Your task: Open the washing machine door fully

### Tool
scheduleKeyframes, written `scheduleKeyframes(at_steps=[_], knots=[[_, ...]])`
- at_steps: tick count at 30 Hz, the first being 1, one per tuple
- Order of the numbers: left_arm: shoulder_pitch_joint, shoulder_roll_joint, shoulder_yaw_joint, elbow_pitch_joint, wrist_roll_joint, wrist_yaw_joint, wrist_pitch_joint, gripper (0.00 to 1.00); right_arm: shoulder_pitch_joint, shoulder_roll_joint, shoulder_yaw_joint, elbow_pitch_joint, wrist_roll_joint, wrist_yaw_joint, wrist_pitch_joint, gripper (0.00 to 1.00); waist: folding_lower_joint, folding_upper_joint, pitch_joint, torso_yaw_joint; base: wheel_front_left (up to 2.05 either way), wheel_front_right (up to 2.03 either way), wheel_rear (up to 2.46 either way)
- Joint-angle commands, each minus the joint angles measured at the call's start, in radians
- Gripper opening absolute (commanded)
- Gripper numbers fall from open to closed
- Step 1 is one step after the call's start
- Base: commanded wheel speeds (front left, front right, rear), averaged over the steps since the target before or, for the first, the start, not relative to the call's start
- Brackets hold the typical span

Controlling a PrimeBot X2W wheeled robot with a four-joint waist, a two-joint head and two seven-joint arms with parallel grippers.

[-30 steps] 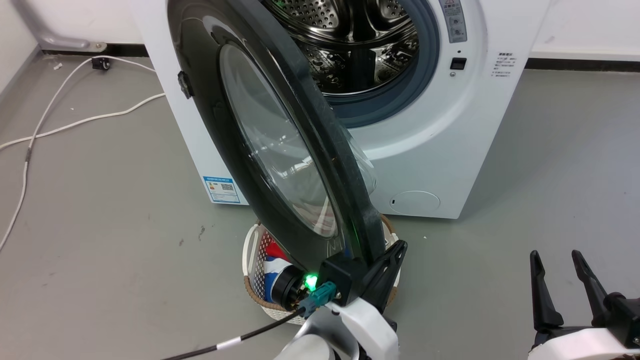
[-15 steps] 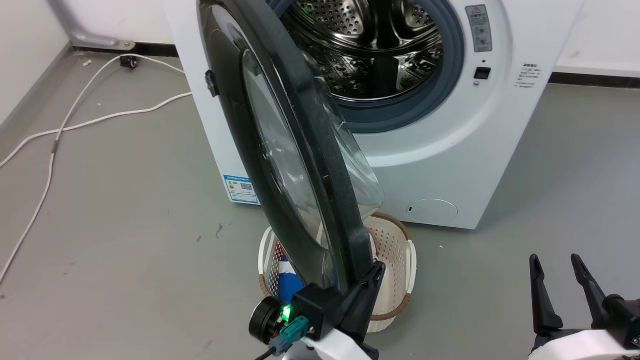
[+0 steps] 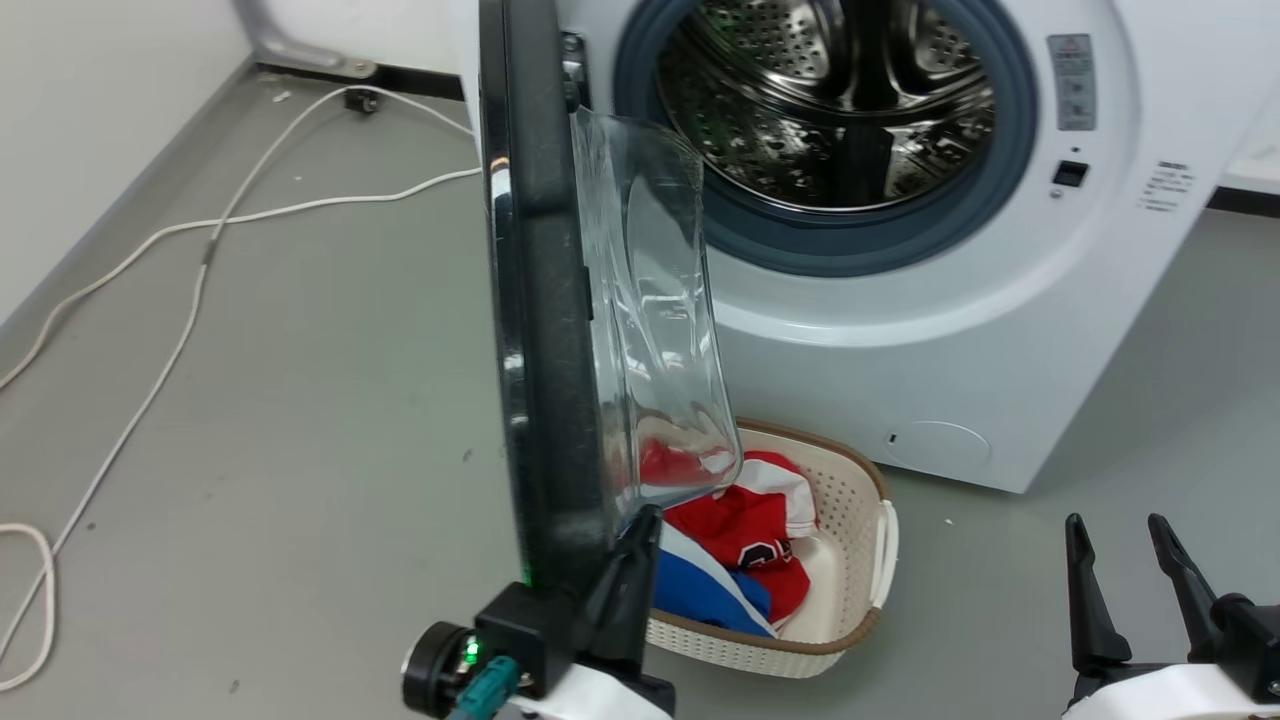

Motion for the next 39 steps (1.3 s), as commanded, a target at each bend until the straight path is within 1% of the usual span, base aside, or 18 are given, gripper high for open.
scheduleKeyframes(at_steps=[1, 7, 13, 19, 25, 33, 34, 35, 36, 39], knots=[[0.018, 0.021, 0.032, -0.009, -0.006, 0.026, -0.002, 0.0, 0.005, 0.002, -0.001, 0.001, 0.006, 0.0, -0.002, 1.0, 0.0001, 0.0, -0.003, 0.033, 0.0, 0.0, 0.0], [0.046, 0.068, 0.117, -0.034, -0.026, 0.076, -0.018, 0.0, 0.001, 0.002, -0.009, -0.009, 0.006, 0.0, -0.003, 1.0, 0.0001, 0.0, 0.002, 0.089, 0.0, 0.0, 0.0], [0.036, 0.133, 0.237, -0.024, -0.073, 0.085, -0.041, 0.0, -0.012, 0.002, -0.008, -0.02, 0.004, 0.0, 0.003, 1.0, 0.0001, 0.0, 0.018, 0.116, 0.0, 0.0, 0.0], [0.016, 0.195, 0.371, 0.009, -0.139, 0.054, -0.076, 0.0, -0.021, 0.002, -0.002, -0.036, -0.006, 0.0, 0.008, 1.0, 0.0001, 0.0, 0.057, 0.105, 0.0, 0.0, 0.0], [0.002, 0.243, 0.501, 0.083, -0.218, 0.015, -0.094, 0.0, -0.044, 0.002, -0.009, -0.046, -0.017, 0.0, 0.016, 1.0, 0.0001, 0.0, 0.1, 0.082, 0.0, 0.0, 0.0], [-0.067, 0.268, 0.625, 0.203, -0.278, -0.039, -0.108, 0.0, -0.08, 0.002, -0.013, -0.052, -0.031, 0.0, 0.022, 1.0, 0.0001, 0.0, 0.157, 0.064, 0.0, 0.0, 0.0], [-0.067, 0.268, 0.625, 0.203, -0.278, -0.039, -0.108, 0.0, -0.08, 0.002, -0.013, -0.052, -0.031, 0.0, 0.022, 1.0, 0.0001, 0.0, 0.157, 0.064, 0.0, 0.0, 0.0], [-0.09, 0.277, 0.648, 0.237, -0.288, -0.054, -0.109, 0.0, -0.088, 0.002, -0.012, -0.05, -0.036, 0.0, 0.021, 1.0, 0.0001, 0.0, 0.167, 0.061, 0.0, 0.0, 0.0], [-0.09, 0.277, 0.648, 0.237, -0.288, -0.054, -0.109, 0.0, -0.088, 0.002, -0.012, -0.05, -0.036, 0.0, 0.021, 1.0, 0.0001, 0.0, 0.167, 0.061, 0.0, 0.0, 0.0], [-0.121, 0.281, 0.678, 0.289, -0.298, -0.074, -0.112, 0.0, -0.1, 0.002, -0.011, -0.044, -0.04, 0.0, 0.019, 1.0, 0.0001, 0.0, 0.179, 0.056, 0.0, 0.0, 0.0]])
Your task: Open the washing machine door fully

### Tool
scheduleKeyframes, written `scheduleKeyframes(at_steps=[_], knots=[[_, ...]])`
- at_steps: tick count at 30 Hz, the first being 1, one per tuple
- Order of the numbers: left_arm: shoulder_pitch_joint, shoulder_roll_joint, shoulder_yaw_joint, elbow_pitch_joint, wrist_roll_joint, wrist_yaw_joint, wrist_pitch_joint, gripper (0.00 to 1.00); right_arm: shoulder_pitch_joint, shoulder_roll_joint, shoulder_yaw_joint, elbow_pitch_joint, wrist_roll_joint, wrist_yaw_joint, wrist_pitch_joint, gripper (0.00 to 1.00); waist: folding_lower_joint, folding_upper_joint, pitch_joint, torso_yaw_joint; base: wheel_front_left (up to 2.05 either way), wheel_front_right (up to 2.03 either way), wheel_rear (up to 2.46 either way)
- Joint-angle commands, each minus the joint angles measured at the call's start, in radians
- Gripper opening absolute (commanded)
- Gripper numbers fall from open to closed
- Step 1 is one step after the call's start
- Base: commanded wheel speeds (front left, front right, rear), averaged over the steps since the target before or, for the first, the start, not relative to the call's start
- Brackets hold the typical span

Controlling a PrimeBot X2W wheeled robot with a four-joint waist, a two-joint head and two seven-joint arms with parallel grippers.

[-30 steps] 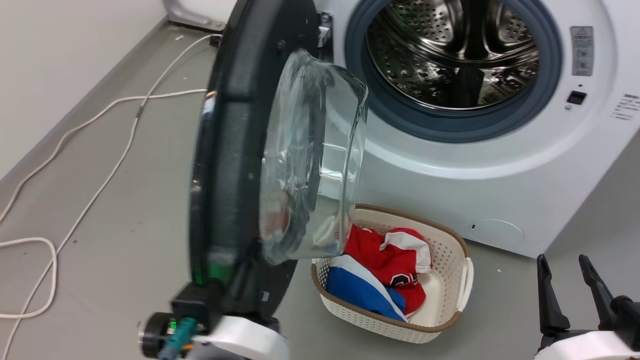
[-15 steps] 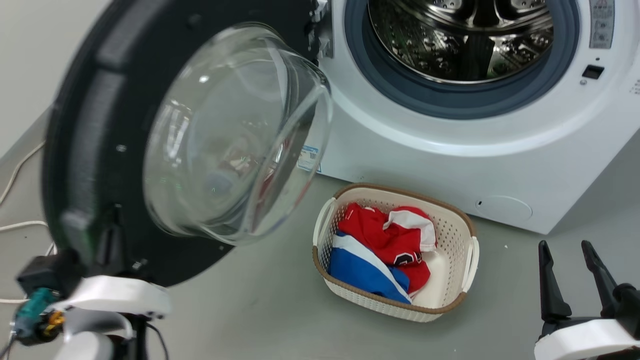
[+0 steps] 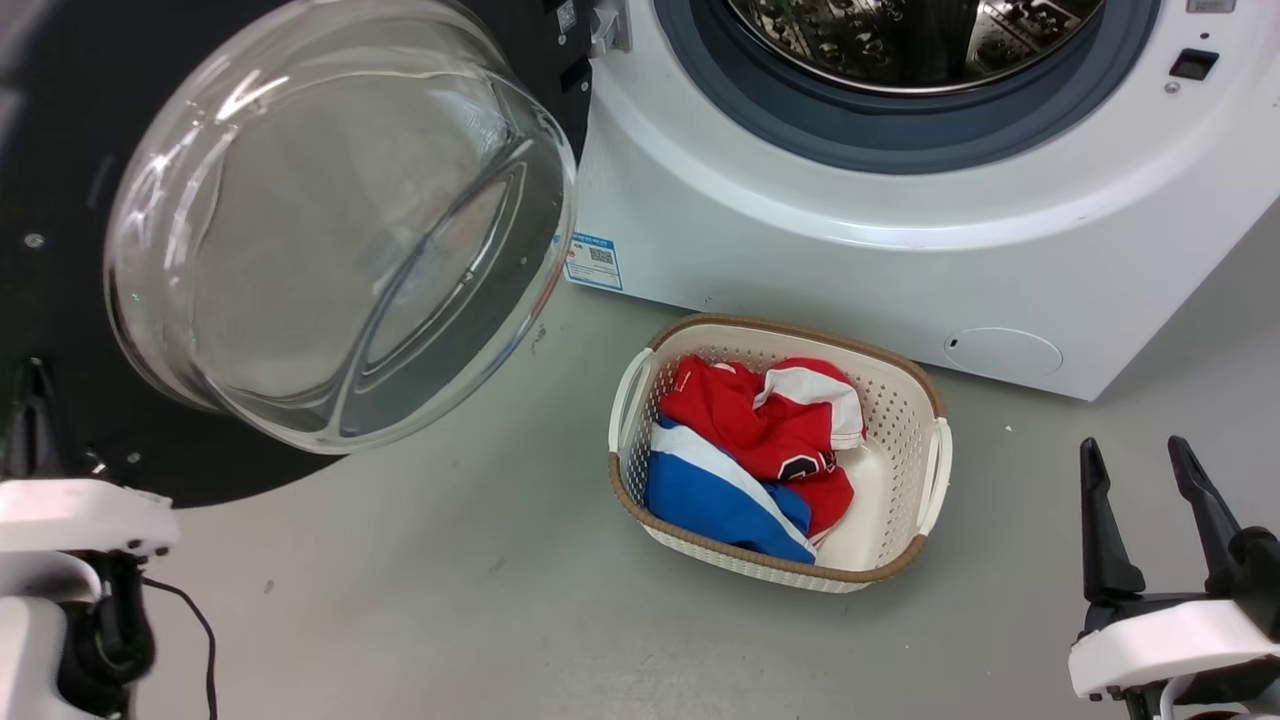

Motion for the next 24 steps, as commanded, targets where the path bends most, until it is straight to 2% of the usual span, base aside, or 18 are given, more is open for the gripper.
scheduleKeyframes(at_steps=[1, 7, 13, 17, 24], knots=[[-0.02, 0.009, 0.02, 0.026, -0.004, -0.006, -0.006, 0.0, -0.016, 0.001, 0.0, 0.003, -0.005, 0.0, -0.001, 1.0, -0.0001, 0.0, 0.006, -0.004, 0.0, 0.0, 0.0], [-0.043, 0.003, 0.053, 0.096, 0.009, -0.04, -0.008, 0.0, -0.025, 0.001, 0.004, 0.019, -0.005, 0.0, -0.011, 1.0, -0.0001, 0.0, 0.005, -0.011, 0.0, 0.0, 0.0], [-0.007, -0.03, 0.057, 0.078, 0.064, -0.05, -0.008, 0.0, -0.017, 0.001, 0.002, 0.045, 0.006, 0.0, -0.022, 1.0, -0.0001, 0.0, -0.025, -0.009, 0.0, 0.0, 0.0], [0.037, -0.052, 0.042, 0.037, 0.114, -0.045, -0.007, 0.0, -0.003, 0.001, 0.004, 0.065, 0.015, 0.0, -0.03, 1.0, -0.0001, 0.0, -0.062, -0.004, 0.0, 0.0, 0.0], [0.167, -0.082, -0.001, -0.077, 0.182, -0.013, -0.005, 0.0, 0.031, 0.001, 0.006, 0.102, 0.037, 0.0, -0.046, 1.0, -0.0001, 0.0, -0.147, -0.004, 0.0, 0.0, 0.0]])
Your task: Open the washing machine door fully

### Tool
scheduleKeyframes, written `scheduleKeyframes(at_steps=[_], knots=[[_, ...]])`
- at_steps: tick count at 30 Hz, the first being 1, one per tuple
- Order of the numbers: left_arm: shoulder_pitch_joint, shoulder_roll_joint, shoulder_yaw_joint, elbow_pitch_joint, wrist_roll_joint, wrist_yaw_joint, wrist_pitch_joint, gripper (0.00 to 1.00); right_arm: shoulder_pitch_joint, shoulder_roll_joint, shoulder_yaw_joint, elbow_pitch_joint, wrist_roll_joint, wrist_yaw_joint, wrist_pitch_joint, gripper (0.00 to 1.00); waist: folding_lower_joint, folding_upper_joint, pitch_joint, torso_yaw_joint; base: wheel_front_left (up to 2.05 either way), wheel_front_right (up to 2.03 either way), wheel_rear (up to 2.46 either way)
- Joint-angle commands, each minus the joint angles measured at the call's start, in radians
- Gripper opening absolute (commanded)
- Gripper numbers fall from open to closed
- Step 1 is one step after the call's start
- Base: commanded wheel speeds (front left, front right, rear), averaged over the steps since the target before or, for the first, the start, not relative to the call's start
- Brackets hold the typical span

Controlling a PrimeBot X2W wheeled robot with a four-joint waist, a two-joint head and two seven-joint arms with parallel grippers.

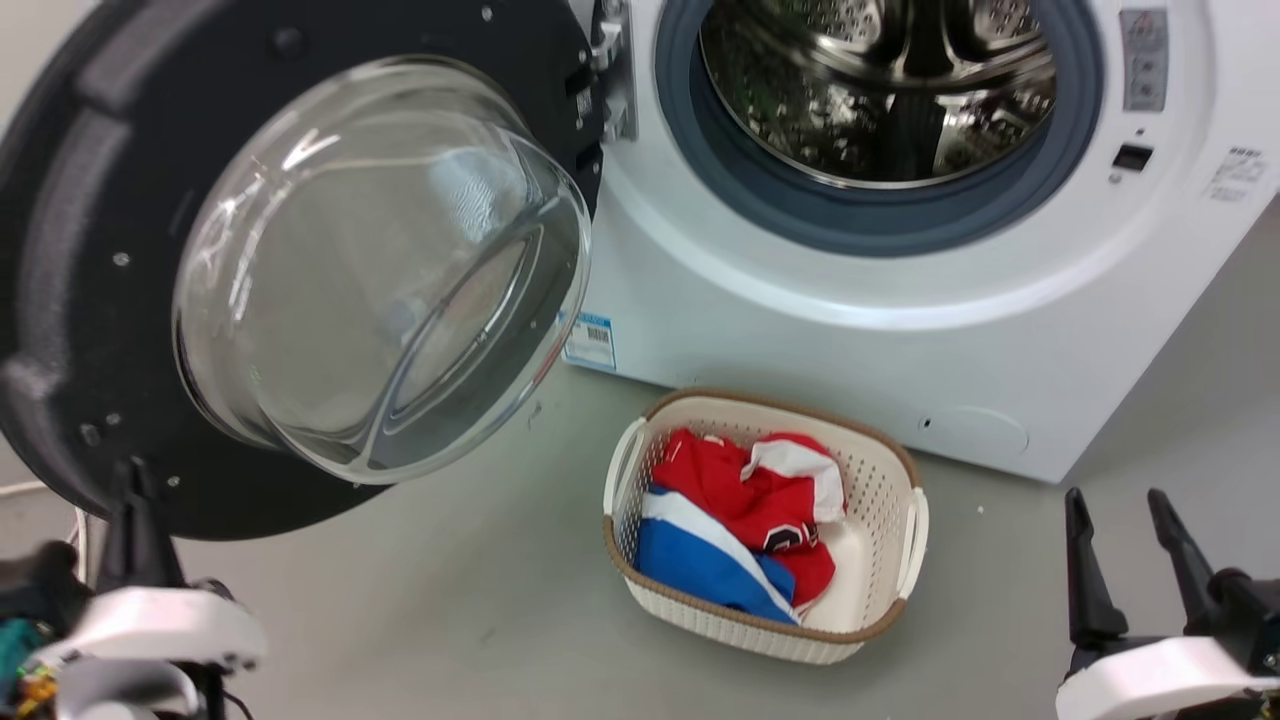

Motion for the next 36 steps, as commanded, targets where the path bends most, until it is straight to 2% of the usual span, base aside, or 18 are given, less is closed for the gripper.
scheduleKeyframes(at_steps=[1, 6, 12, 17, 18, 19, 21, 30, 36], knots=[[0.035, -0.007, -0.017, -0.032, 0.014, 0.01, 0.003, 0.0, 0.016, 0.001, 0.004, 0.008, 0.011, 0.0, -0.007, 1.0, 0.0, 0.0, -0.036, -0.003, 0.0, 0.0, 0.0], [0.104, -0.034, -0.09, -0.128, 0.05, 0.029, 0.036, 0.0, 0.031, 0.001, 0.014, 0.016, 0.019, 0.0, -0.011, 1.0, 0.0, 0.0, -0.067, -0.017, 0.0, 0.0, 0.0], [0.129, -0.077, -0.181, -0.179, 0.068, 0.016, 0.063, 0.0, 0.041, 0.001, 0.025, 0.014, 0.015, 0.0, -0.007, 1.0, 0.0, 0.0, -0.089, -0.059, 0.0, 0.0, 0.0], [0.096, -0.094, -0.24, -0.167, 0.088, -0.009, 0.063, 0.0, 0.045, 0.001, 0.035, 0.008, 0.008, 0.0, 0.001, 1.0, 0.0, 0.0, -0.095, -0.107, 0.0, 0.0, 0.0], [0.089, -0.098, -0.248, -0.161, 0.09, -0.013, 0.064, 0.29, 0.045, 0.001, 0.035, 0.006, 0.007, 0.0, 0.003, 1.0, 0.0, 0.0, -0.096, -0.118, 0.0, 0.0, 0.0], [0.081, -0.099, -0.254, -0.153, 0.095, -0.018, 0.064, 0.46, 0.044, 0.001, 0.038, 0.003, 0.006, 0.0, 0.004, 1.0, 0.0, 0.0, -0.096, -0.13, 0.0, 0.0, 0.0], [0.065, -0.101, -0.269, -0.139, 0.101, -0.023, 0.066, 0.98, 0.045, 0.001, 0.041, 0.0, 0.005, 0.0, 0.008, 1.0, 0.0, 0.0, -0.097, -0.154, 0.0, 0.0, 0.0], [0.011, -0.085, -0.308, -0.06, 0.156, -0.019, 0.072, 1.0, 0.049, 0.001, 0.049, -0.02, -0.016, 0.0, 0.028, 1.0, 0.0, 0.0, -0.095, -0.265, 0.0, 0.0, 0.0], [-0.003, -0.09, -0.317, -0.023, 0.16, -0.021, 0.064, 1.0, 0.053, 0.001, 0.058, -0.031, -0.024, 0.0, 0.042, 1.0, 0.0, 0.0, -0.091, -0.312, 0.0, 0.0, 0.0]])
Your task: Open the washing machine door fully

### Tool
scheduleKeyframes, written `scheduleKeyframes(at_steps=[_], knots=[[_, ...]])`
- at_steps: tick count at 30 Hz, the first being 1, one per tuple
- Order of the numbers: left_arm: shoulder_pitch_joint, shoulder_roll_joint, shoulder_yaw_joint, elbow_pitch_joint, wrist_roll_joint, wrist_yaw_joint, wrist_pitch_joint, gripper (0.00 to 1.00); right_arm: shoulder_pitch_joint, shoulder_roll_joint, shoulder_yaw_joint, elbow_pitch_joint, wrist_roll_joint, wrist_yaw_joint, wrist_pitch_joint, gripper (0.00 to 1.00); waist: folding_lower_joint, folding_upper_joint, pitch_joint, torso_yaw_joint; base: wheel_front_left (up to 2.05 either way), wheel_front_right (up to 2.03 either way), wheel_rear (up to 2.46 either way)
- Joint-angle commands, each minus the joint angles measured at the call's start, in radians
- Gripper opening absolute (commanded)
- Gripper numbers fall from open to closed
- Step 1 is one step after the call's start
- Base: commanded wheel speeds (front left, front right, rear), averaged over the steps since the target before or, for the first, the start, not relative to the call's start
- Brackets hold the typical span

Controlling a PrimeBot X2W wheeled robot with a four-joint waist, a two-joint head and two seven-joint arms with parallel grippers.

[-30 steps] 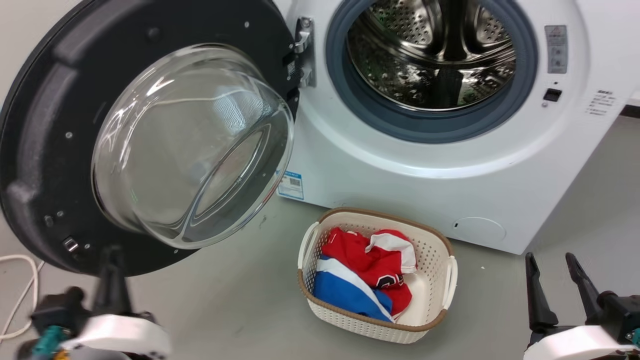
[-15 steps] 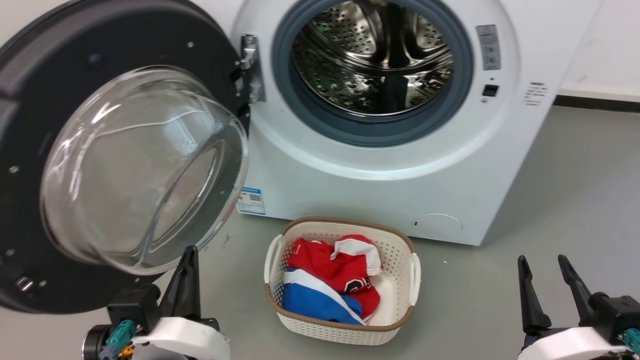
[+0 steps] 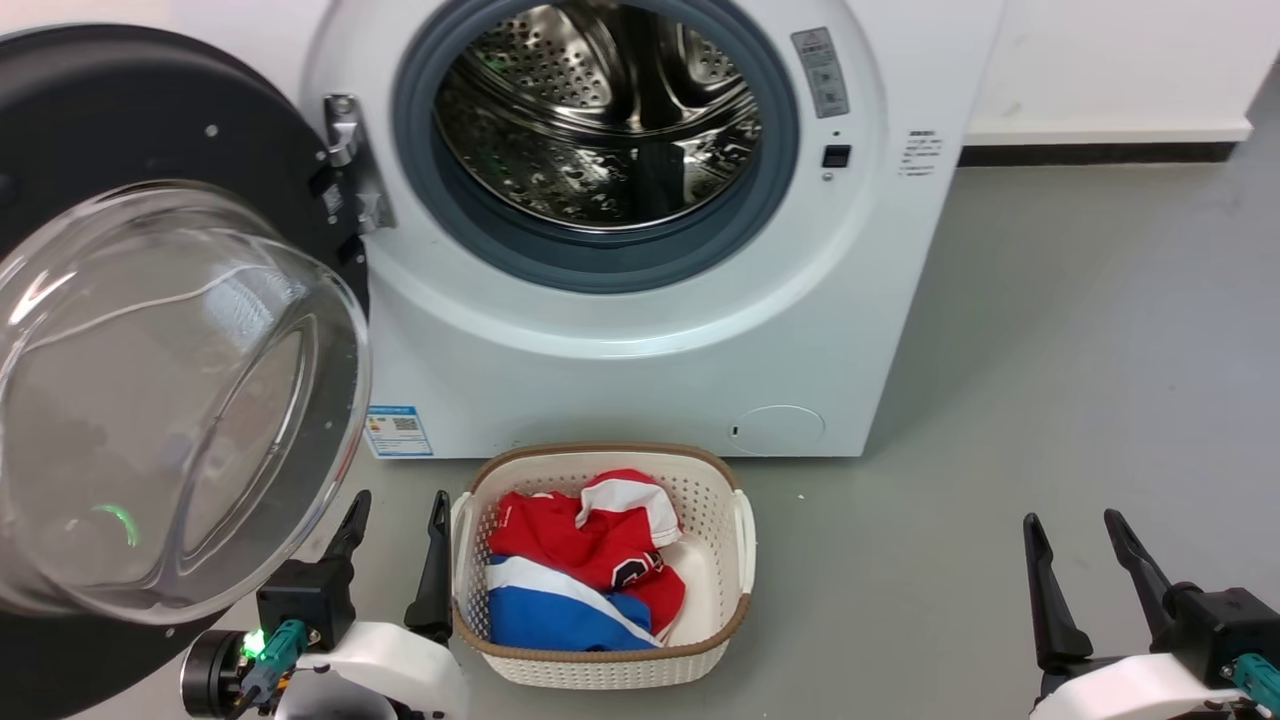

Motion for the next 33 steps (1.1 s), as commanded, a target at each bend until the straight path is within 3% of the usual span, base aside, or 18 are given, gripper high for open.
scheduleKeyframes(at_steps=[1, 33], knots=[[-0.018, 0.001, -0.001, 0.01, 0.001, -0.003, -0.008, 1.0, 0.005, 0.001, 0.004, -0.006, -0.006, 0.0, 0.006, 1.0, 0.0, -0.0001, 0.003, -0.022, 0.0, 0.0, 0.0], [-0.03, 0.001, -0.01, 0.047, -0.012, 0.006, -0.035, 1.0, -0.006, 0.001, 0.021, -0.015, -0.009, 0.0, -0.001, 1.0, 0.0, -0.0001, 0.011, -0.027, 0.0, 0.0, 0.0]])
